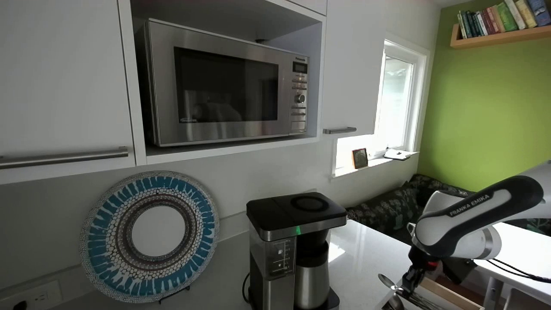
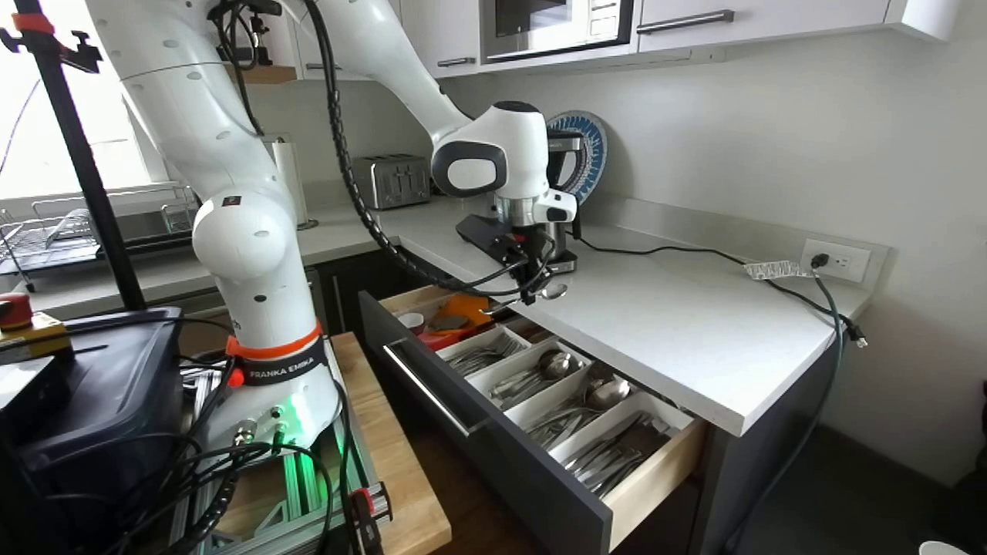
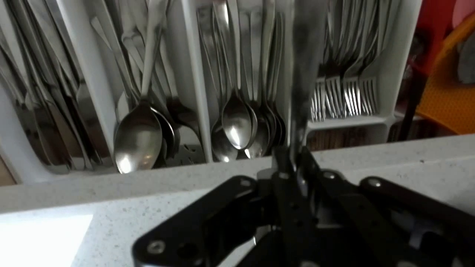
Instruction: Open the kitchen drawer, then put a spoon inside it
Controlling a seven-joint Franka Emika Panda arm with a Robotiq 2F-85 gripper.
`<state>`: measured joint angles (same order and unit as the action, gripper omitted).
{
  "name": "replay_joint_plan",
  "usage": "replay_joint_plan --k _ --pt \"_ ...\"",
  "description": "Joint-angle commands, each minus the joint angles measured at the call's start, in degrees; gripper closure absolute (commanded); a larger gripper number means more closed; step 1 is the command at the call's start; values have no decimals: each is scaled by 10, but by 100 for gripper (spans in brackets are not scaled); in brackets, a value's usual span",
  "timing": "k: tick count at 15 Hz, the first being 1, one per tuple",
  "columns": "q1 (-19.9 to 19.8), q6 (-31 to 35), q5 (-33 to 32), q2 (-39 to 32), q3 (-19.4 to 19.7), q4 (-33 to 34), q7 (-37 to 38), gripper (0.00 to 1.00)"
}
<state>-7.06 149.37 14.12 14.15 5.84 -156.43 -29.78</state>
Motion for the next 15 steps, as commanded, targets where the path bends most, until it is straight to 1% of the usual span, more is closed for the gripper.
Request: replay_joint_plan --k 1,2,5,6,10,11,15 --pt "-5 -45 -81 15 17 -11 59 98" --pt "-4 -53 -94 17 20 -17 66 98" --pt "7 -59 -95 0 33 -16 53 98" --pt "10 -70 -89 -5 36 -16 46 98" --pt "10 -78 -96 -37 33 -13 54 98" --pt "7 -58 -104 -49 29 -13 63 98" --pt "19 -4 -71 -109 33 -1 20 98"
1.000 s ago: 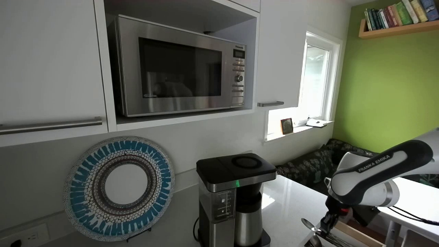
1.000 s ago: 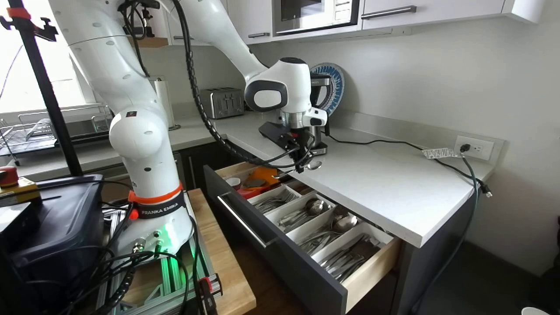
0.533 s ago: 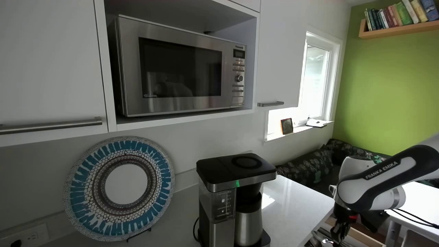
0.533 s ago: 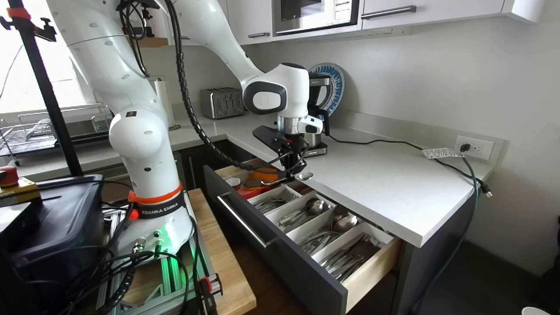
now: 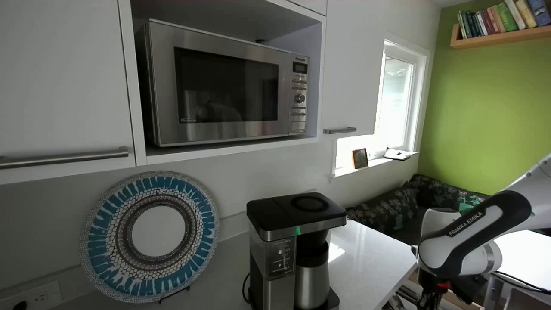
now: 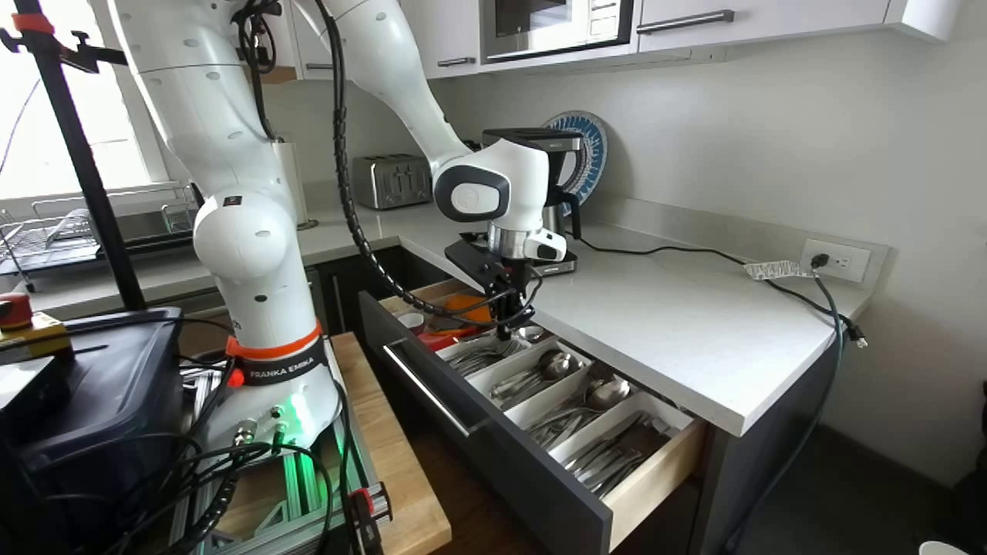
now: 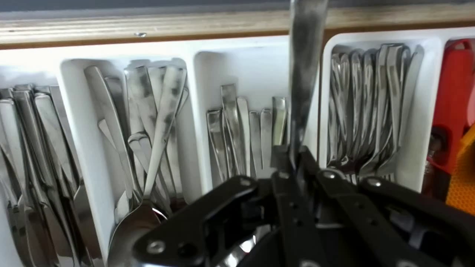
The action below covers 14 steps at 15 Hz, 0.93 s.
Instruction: Open the kitchen drawer, then put a spoon inside it
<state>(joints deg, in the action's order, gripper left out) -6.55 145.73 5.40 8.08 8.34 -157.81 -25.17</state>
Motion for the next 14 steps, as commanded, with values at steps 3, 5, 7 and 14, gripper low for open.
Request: replay_joint_plan --k 3,5,7,14 --pt "12 56 31 -88 2 25 -38 98" --pt "10 86 55 -116 -5 34 -61 98" --pt "2 122 133 -144 -20 47 -117 98" --pt "-18 190 292 -227 -69 96 -252 98"
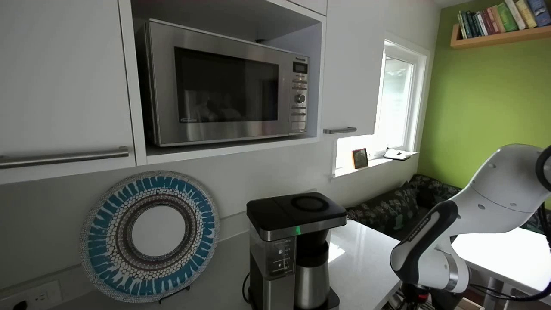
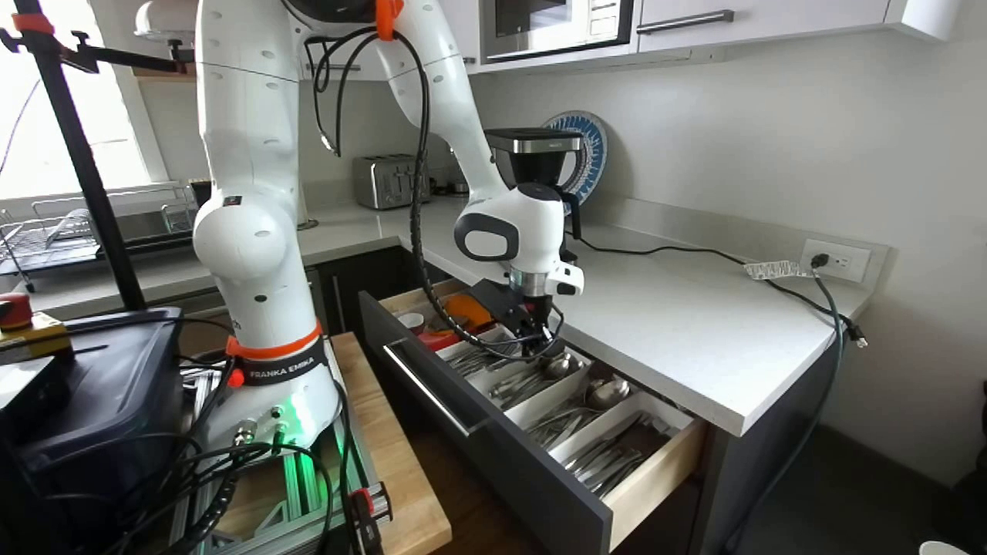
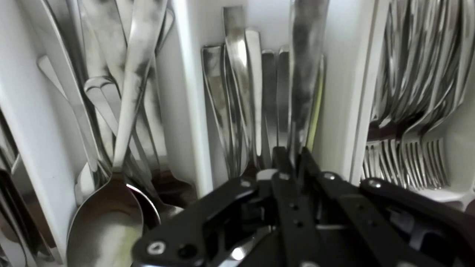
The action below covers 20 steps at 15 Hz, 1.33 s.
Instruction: Open the kitchen drawer, then put a spoon inside it
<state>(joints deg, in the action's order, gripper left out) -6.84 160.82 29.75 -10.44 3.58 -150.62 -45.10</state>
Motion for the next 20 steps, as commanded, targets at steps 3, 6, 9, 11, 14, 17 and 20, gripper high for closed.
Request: replay_joint_plan --k 3,6,9,11,14,17,20 --pt "-21 51 65 -75 -32 41 -74 98" --pt "-18 50 61 -104 -31 53 -59 98" --pt "-13 46 54 -123 -27 59 -48 98" --pt "-11 45 52 -129 -24 62 -44 98" --pt "-19 34 58 -93 -26 46 -48 60" --pt "-21 21 52 -38 -17 16 -47 38" --pt "-9 12 23 16 11 -18 -25 14"
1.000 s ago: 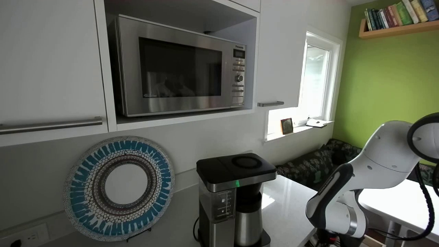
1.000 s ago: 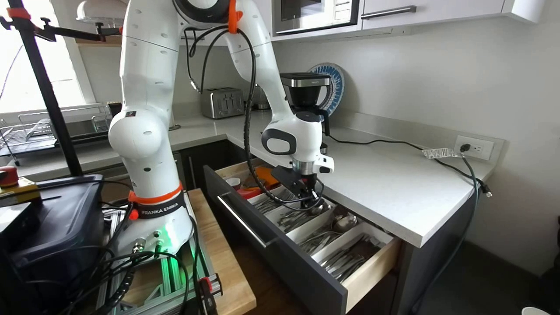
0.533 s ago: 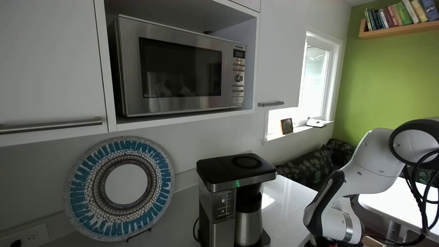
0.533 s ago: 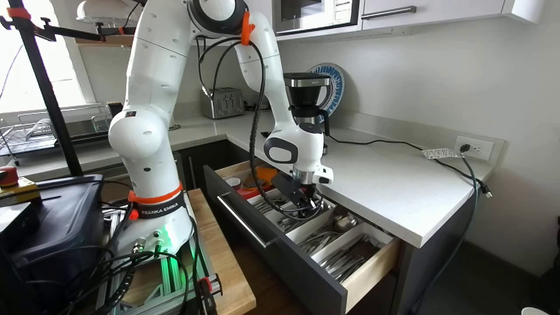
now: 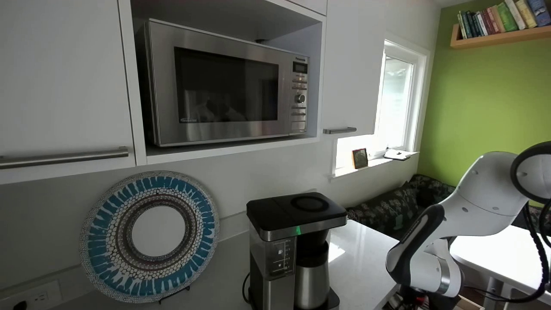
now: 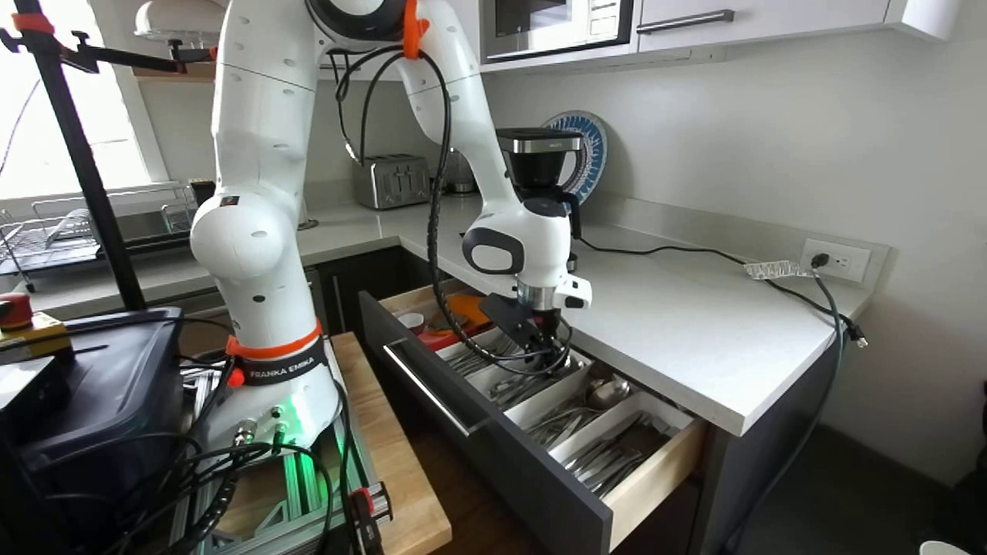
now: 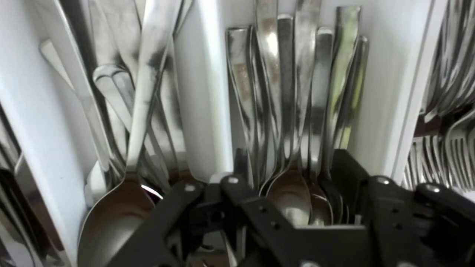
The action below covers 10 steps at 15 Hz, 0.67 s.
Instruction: Open the kitchen drawer, then put a spoon inside it
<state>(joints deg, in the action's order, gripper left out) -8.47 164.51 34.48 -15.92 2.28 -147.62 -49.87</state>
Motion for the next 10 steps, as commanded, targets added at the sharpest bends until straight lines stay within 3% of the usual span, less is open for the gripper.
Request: replay_joint_plan --k 1,3,4,10 --pt "14 -33 -50 88 40 -59 39 7" --pt "30 -30 -130 113 78 -82 103 0" --pt "2 -30 -177 133 64 -93 134 0" --pt "-30 -71 -375 246 101 -116 281 1"
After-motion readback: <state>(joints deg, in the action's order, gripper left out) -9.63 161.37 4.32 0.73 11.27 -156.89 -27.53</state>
